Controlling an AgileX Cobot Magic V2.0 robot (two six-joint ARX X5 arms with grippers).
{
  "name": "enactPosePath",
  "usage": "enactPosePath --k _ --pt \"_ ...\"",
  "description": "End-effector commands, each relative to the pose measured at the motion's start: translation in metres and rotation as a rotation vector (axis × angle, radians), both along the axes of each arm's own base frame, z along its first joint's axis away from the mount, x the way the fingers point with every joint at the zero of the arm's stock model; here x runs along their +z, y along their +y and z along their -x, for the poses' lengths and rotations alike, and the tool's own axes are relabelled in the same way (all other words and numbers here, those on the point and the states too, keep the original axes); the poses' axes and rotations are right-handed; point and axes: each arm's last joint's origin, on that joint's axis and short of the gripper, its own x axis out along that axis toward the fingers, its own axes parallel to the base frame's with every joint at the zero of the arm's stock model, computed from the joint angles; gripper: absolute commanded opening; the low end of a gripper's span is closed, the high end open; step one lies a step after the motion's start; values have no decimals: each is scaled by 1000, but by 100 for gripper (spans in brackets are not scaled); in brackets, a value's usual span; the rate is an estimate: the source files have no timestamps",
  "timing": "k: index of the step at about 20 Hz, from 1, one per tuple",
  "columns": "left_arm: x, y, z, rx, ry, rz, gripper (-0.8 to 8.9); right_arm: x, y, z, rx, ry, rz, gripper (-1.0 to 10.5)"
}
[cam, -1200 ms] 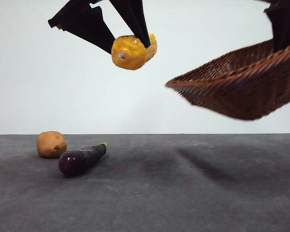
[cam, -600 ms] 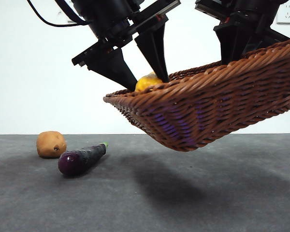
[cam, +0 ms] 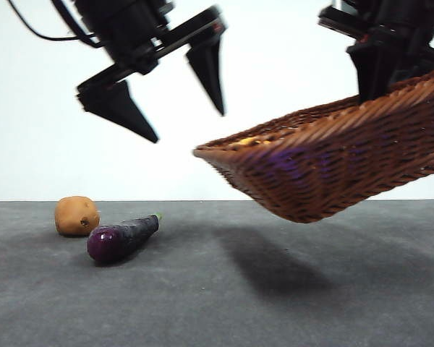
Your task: Help me put the vegetables on the table into the basket
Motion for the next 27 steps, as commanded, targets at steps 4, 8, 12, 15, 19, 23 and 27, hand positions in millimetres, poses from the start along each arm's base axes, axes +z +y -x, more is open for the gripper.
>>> enactPosePath --k 4,8,12,15,19,23,27 --pt "-3 73 -40 235 -43 -84 565 2 -26 -6 -42 -22 0 -10" --pt "-23 115 -64 362 19 -115 565 2 -29 -7 -49 -27 1 -10" --pt "-50 123 -88 388 79 -142 565 2 -29 -7 -48 -25 1 -10" --pt "-64 123 -108 398 153 -163 565 2 -29 -6 -48 -16 3 -10" --pt "-83 120 -126 411 248 -185 565 1 -29 -5 -42 -9 7 -10" --pt "-92 120 -130 441 253 -203 562 1 -29 -5 -29 -8 11 -10" --pt "-91 122 -132 445 240 -204 519 1 -29 -5 -23 -11 13 -10"
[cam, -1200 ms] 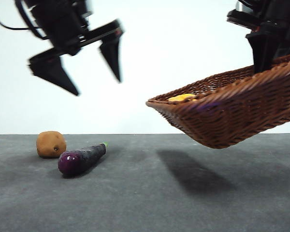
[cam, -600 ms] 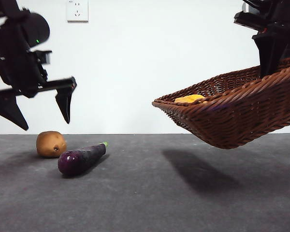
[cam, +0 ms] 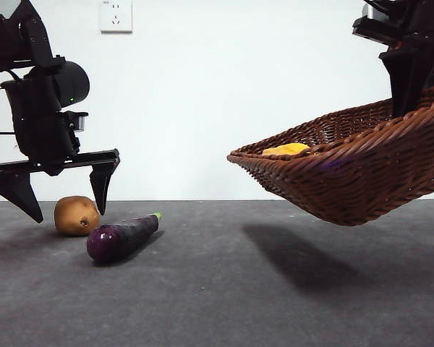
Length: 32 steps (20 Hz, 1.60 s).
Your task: Help me put the vegetables on the table into the basket
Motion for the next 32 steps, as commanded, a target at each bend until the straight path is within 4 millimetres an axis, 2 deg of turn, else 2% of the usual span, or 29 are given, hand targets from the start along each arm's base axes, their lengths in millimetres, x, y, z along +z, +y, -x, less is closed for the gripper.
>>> enactPosePath --k 1,9,12,14,15,17,18,19,22,25,29,32 --pt "-3 1 -1 5 2 -2 495 2 0 1 11 -11 -11 -10" --pt "-10 1 -6 2 -8 6 494 2 0 1 21 -13 -8 -10" --pt "-12 0 -6 -1 -6 13 362 2 0 1 25 -11 -7 -10" --pt "-17 0 -7 -11 13 28 323 2 0 2 28 -7 -10 -10" --pt "-19 0 -7 -16 19 23 263 2 1 2 34 -4 -18 -10" --pt "-19 -1 -7 -28 16 16 33 1 1 3 46 7 -29 -10" --pt "-16 0 -7 -28 11 18 -14 1 1 4 50 12 -27 -10" --pt "-11 -1 -8 -37 3 32 -8 1 1 4 51 11 -26 -10" --pt "15 -5 -9 -84 -8 119 -8 1 1 3 51 6 -26 -10" --pt "56 -21 -3 -197 -35 224 -8 2 1 2 48 -10 -30 -10" --pt "107 -46 30 -315 -145 216 -8 2 1 1 20 -6 -38 -10" --pt "132 -76 62 -474 -177 205 -8 2 1 1 15 -4 -40 -10"
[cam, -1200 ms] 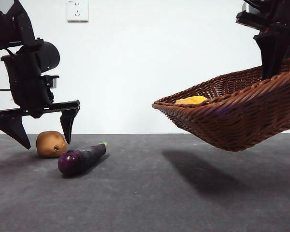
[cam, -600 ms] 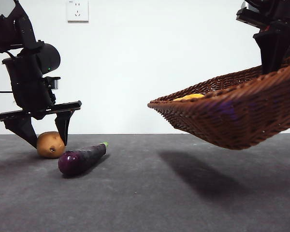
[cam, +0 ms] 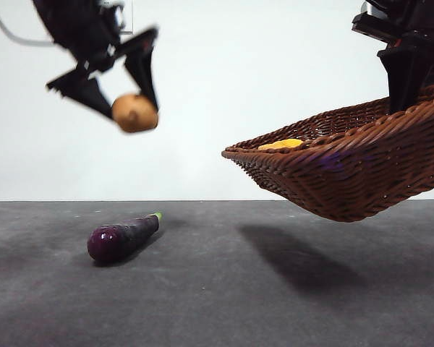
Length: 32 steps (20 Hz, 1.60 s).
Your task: Help me put the vegetables on the table into the basket
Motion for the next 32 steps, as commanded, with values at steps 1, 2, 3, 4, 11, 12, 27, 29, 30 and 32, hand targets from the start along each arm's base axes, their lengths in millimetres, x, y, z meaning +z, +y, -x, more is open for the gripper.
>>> enactPosePath --k 1,2,3,4,11,12,27,29,30,32 --pt "7 -27 23 -172 -19 -50 -8 2 0 1 -16 -4 -18 -10" --pt "7 -41 34 -247 -7 -76 -8 2 1 1 -20 -5 -20 -10" --pt "5 -55 45 -319 8 -99 -8 2 1 0 -28 -6 -23 -10" --pt "3 -66 53 -374 20 -113 -8 2 1 0 -32 -7 -25 -10" --pt "2 -143 116 -660 -17 -111 -8 2 1 1 -51 6 -36 -10" --pt "2 -148 122 -681 -16 -112 -3 2 1 1 -47 8 -45 -10" --pt "6 -164 132 -710 -117 -112 534 3 4 2 -18 31 -126 -10" --pt "10 -151 125 -550 -170 -245 534 2 2 1 -42 14 -58 -10" --pt "11 -144 121 -480 -188 -326 534 2 1 1 -52 8 -30 -10" --pt "8 -122 110 -333 -164 -491 534 2 1 1 -53 5 -28 -10"
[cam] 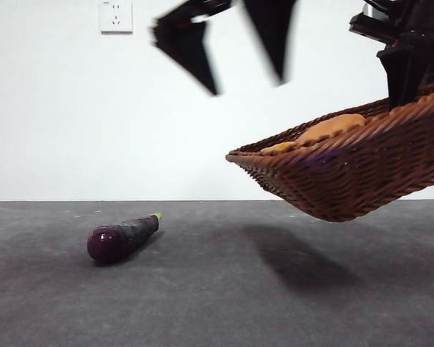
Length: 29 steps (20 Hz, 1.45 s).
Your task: Help me put the vegetables on the table into the basket
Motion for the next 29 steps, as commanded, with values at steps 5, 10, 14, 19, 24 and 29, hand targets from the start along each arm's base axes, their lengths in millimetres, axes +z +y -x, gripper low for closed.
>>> enactPosePath --k 5,10,14,19,24,29 --pt "-4 71 -49 348 104 -12 534 2 1 1 -1 -12 -18 -10" --pt "-18 92 -79 440 118 29 534 2 1 0 1 -20 -19 -10" --pt "-52 91 -98 428 237 -4 534 2 1 0 6 -23 -18 -10" --pt "-94 81 -117 429 301 -56 534 2 1 -1 15 -35 -17 -10" --pt "-135 75 -129 435 372 -114 533 2 1 -2 20 -44 -16 -10" --pt "-141 73 -133 435 361 -109 255 2 1 -2 24 -45 -15 -10"
